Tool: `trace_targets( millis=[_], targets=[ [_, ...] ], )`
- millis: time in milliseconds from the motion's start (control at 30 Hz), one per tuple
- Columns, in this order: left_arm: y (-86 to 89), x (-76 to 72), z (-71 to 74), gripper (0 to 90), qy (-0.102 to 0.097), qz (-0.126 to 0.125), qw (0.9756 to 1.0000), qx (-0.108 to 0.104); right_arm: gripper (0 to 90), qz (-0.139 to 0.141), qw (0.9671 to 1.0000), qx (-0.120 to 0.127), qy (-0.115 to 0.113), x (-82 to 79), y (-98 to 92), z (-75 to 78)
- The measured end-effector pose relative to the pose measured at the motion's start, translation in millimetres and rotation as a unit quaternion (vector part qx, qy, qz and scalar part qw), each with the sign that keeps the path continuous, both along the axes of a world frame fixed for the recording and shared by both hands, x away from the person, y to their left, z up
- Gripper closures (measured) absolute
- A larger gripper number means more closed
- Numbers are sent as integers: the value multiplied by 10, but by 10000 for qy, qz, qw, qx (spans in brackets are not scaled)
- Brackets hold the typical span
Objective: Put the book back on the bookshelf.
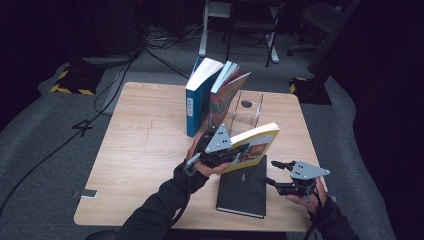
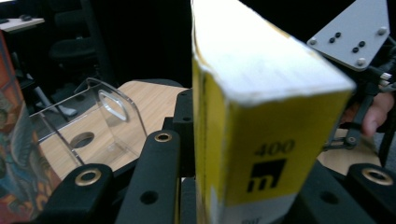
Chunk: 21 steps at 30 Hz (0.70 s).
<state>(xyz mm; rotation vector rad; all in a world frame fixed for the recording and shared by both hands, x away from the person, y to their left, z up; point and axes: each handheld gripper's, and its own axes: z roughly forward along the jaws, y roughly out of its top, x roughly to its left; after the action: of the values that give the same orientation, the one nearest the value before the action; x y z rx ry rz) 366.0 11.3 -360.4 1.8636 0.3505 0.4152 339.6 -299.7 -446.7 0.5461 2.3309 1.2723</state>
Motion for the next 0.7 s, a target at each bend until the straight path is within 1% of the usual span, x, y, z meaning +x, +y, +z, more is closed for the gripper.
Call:
trace_targets(
  millis=[100, 200, 267, 333, 367, 467, 500, 533, 567, 600, 700],
  targets=[
    [24, 21, 4, 752, 7, 55, 10000, -34, 381, -18, 10000, 2, 31, 7, -8, -14],
    [42, 45, 2, 752, 29, 97, 9999, -57, 381, -13, 9999, 56, 96, 15, -10, -23],
    [66, 63, -1, 753, 48, 178, 9998, -74, 382, 5, 9998, 91, 151, 17, -3, -28],
    [108, 81, 0, 753, 55, 277, 9995, -127, 382, 10, 9999, 72, 143, 18, 8, -35],
    [108, 81, 0, 753, 55, 277, 9995, -127, 382, 22, 9998, 82, 159, 17, 14, -39],
    [219, 111, 22, 753, 28, 477, 9986, -228, 382, 29, 9998, 53, 174, 18, 29, -51],
    [219, 111, 22, 753, 28, 477, 9986, -228, 382, 29, 9998, 53, 174, 18, 29, -51],
    [272, 125, 36, 753, 0, 602, 9978, -269, 382, 31, 9998, 43, 188, 20, 34, -57],
    [299, 135, 45, 753, -20, 665, 9974, -274, 381, 29, 9998, 32, 188, 22, 33, -59],
    [299, 135, 45, 753, -20, 665, 9974, -274, 381, 29, 9998, 32, 188, 22, 33, -59],
    [380, 172, 79, 753, -120, 993, 9947, -233, 377, 36, 9998, 46, 205, 31, 33, -73]
  ],
)
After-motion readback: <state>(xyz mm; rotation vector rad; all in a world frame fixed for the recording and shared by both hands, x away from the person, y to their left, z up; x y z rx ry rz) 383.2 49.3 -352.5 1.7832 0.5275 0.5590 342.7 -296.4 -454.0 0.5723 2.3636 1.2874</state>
